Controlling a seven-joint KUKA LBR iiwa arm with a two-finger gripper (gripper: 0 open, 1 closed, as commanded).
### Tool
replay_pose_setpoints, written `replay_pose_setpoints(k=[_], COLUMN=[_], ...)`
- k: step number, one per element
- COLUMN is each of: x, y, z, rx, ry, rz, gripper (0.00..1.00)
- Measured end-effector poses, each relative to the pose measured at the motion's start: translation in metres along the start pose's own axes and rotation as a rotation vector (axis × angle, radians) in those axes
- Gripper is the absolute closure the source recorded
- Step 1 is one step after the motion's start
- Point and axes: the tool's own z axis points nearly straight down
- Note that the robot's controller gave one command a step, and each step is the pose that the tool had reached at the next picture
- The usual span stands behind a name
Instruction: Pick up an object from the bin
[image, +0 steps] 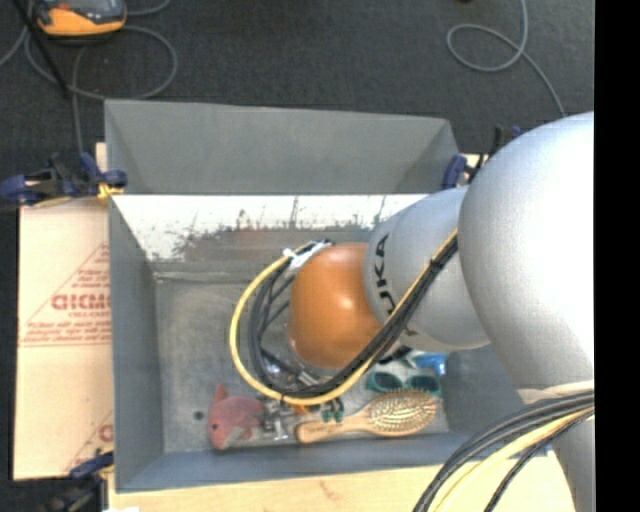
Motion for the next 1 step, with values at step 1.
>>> replay_pose_setpoints(k=[1], x=[-0.0218], y=[-0.0023], z=[-0.1531], rx=[0.003], ry=[0.002], rz=[0.032], gripper=[1.00])
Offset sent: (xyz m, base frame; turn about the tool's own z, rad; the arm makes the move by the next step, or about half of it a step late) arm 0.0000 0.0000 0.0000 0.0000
